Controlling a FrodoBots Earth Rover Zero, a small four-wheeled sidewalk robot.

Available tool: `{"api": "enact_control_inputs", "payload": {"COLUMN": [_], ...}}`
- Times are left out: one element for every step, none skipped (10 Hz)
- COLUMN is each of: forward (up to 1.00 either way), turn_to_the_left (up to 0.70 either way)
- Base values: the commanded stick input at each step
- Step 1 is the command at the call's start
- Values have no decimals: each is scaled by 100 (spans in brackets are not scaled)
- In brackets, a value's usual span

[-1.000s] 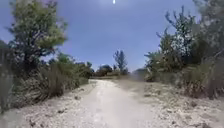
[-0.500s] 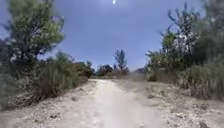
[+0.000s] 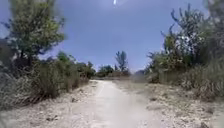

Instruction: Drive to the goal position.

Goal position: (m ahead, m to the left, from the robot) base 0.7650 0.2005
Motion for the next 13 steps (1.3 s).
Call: {"api": "enact_control_inputs", "payload": {"forward": [45, 45, 45, 45, 45, 45, 45, 45, 45, 45, 45, 45, 45], "turn_to_the_left": [0, 0, 0, 0, 0, 0, 0, 0, 0, 0, 0, 0, 0]}}
